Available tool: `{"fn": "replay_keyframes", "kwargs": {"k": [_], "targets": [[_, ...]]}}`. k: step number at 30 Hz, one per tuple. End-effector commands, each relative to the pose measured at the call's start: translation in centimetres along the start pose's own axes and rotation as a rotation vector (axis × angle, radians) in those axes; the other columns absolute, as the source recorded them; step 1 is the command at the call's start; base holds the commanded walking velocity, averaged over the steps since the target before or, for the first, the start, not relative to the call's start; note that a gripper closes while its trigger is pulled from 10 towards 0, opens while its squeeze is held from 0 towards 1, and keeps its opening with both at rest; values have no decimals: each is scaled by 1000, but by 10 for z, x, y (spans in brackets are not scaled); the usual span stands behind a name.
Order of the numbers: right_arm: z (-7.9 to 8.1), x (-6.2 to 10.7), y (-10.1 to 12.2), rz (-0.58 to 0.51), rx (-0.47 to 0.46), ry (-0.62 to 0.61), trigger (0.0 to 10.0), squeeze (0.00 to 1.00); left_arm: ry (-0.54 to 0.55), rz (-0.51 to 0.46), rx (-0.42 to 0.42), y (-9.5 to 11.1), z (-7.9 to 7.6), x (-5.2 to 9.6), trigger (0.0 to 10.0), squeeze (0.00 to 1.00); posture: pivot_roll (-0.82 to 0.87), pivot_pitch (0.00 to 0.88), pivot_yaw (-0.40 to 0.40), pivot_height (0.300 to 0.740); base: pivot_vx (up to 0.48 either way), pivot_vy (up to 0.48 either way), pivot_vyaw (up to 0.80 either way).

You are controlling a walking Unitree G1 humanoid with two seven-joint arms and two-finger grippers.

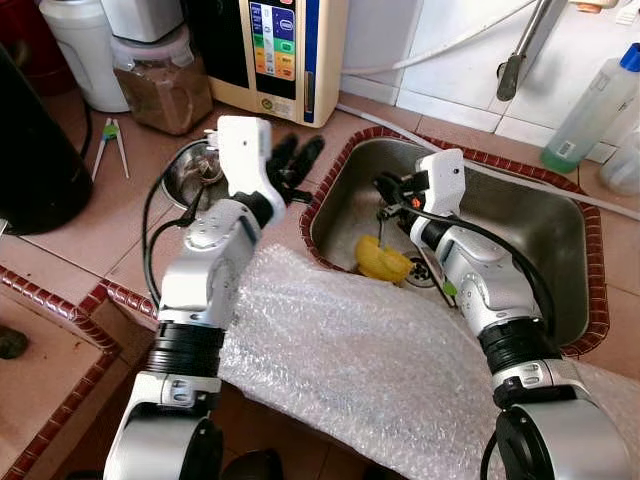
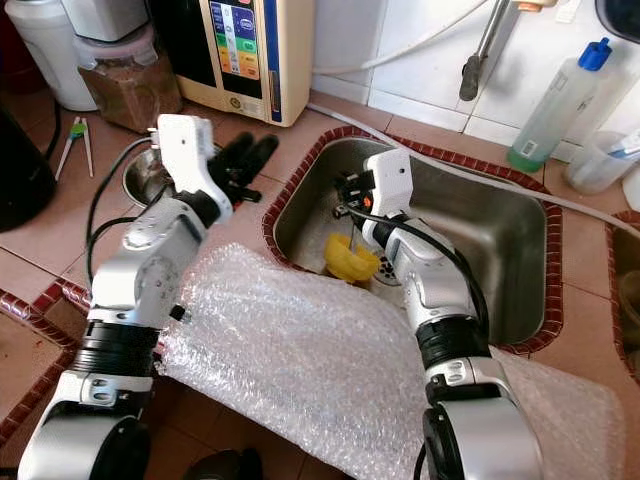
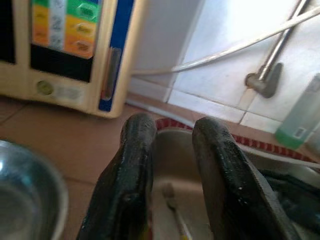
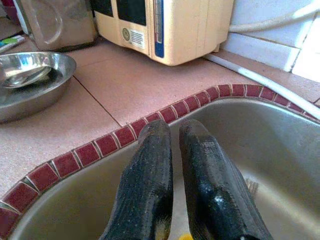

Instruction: Kitchen organization

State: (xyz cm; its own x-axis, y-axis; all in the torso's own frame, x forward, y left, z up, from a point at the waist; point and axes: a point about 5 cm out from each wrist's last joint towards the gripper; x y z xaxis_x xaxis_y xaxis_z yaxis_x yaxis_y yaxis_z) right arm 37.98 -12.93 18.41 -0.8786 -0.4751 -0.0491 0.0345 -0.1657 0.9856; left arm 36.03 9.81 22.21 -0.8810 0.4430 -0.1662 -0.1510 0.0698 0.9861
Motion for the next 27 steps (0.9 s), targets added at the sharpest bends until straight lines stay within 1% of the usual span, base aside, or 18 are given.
{"fn": "replay_keyframes", "kwargs": {"k": [1,5,6,7,10,11,13,15,17,21,22,23,27], "targets": [[-3,3,-3,17,9,-11,10000,1000,3,24,-1,-4,-2,1,10000,1000,18,145,-21,740,0,0,0],[-8,6,-6,19,11,-56,10000,1000,18,45,-12,-9,1,5,10000,1000,15,149,-16,740,0,0,0],[-13,8,-7,13,8,-99,10000,1000,37,50,-11,-11,3,9,10000,1000,14,151,-15,740,0,0,0],[-14,9,-8,13,9,-113,10000,1000,54,55,-15,-12,5,10,10000,1000,14,152,-14,740,0,0,0],[-16,11,-8,11,9,-129,10000,1000,83,61,-26,-12,9,12,10000,1000,16,155,-12,740,0,0,0],[-17,12,-9,9,7,-137,10000,1000,111,69,-38,-11,13,13,10000,1000,18,158,-11,740,0,0,0],[-16,13,-10,6,5,-138,10000,1000,140,79,-60,-10,18,14,10000,1000,24,160,-10,740,0,0,0],[-12,14,-13,3,-3,-132,10000,1000,189,78,-78,-6,27,16,10000,1000,28,164,-8,740,0,0,0],[-11,14,-14,4,-5,-131,10000,1000,198,82,-76,-5,29,17,10000,1000,28,164,-8,740,0,0,0],[-7,13,-18,8,-10,-128,10000,1000,265,135,-96,-8,42,21,10000,1000,46,174,1,740,0,0,0],[-7,13,-19,8,-10,-130,10000,1000,292,153,-104,-9,47,23,10000,1000,52,176,3,740,0,0,0],[-7,13,-19,8,-10,-130,10000,1000,292,153,-104,-9,47,23,10000,1000,52,176,3,740,0,0,0],[-7,14,-22,15,-13,-141,10000,1000,381,210,-123,-12,61,29,10000,1000,61,175,3,740,0,0,0]]}}
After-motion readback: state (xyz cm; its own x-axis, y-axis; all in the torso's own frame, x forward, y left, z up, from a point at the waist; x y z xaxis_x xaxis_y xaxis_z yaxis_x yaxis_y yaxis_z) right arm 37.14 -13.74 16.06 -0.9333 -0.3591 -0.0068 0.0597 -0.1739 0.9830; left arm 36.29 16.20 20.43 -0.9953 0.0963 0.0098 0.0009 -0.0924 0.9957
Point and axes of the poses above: a point about 5 cm out from each wrist's last joint towards the gripper, its own x axis pointing back from the gripper into the wrist, its own y axis along the axis of the wrist's last joint, z = x × y, and after that the axes turned 11 degrees about -x, right-handed
